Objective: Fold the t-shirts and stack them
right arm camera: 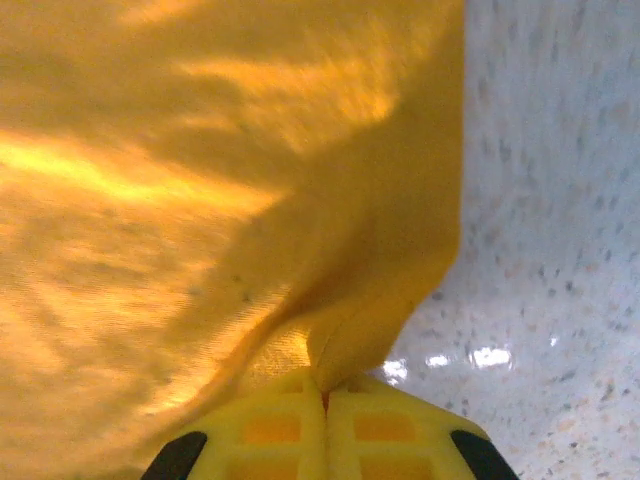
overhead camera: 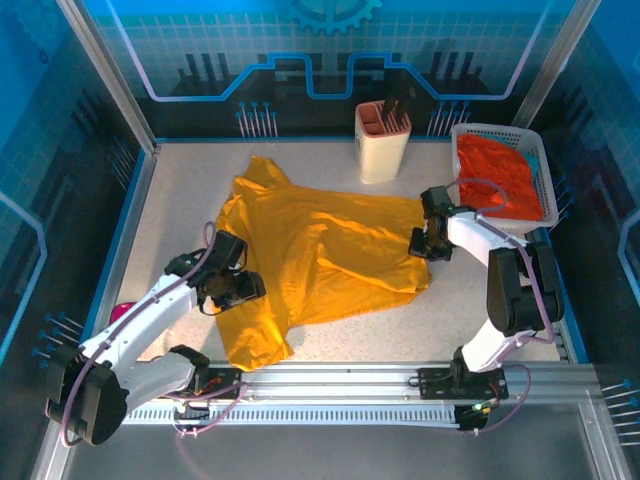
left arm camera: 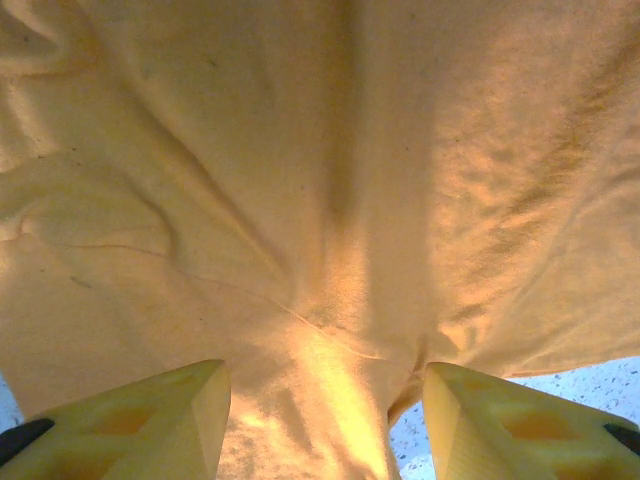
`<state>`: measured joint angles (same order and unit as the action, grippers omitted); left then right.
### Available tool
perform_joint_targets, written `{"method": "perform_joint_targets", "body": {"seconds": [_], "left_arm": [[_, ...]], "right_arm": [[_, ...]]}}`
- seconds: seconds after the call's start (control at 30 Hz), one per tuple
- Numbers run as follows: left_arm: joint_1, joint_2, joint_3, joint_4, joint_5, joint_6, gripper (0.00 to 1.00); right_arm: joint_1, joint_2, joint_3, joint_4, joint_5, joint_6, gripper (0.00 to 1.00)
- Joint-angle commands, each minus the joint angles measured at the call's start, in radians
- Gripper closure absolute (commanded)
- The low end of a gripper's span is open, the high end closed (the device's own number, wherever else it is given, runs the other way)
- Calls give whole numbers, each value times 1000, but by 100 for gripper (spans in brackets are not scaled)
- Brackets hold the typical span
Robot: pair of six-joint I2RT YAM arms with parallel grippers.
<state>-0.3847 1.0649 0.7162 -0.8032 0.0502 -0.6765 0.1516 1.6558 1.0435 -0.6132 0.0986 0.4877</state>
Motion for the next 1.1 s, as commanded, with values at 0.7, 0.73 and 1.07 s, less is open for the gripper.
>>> {"method": "perform_joint_targets", "body": {"seconds": [0.7, 0.73, 1.07], "left_arm": [[-12, -31, -22, -46, 4, -20, 46], [-12, -44, -31, -50, 13, -33, 45], [-14, -192, -113, -61, 96, -172, 46]], "right_arm": [[-60, -159, -69, 24, -95, 14, 11], [-71, -193, -121, 30, -101, 28, 12], [-104, -286, -387, 137, -147, 144, 52]]}}
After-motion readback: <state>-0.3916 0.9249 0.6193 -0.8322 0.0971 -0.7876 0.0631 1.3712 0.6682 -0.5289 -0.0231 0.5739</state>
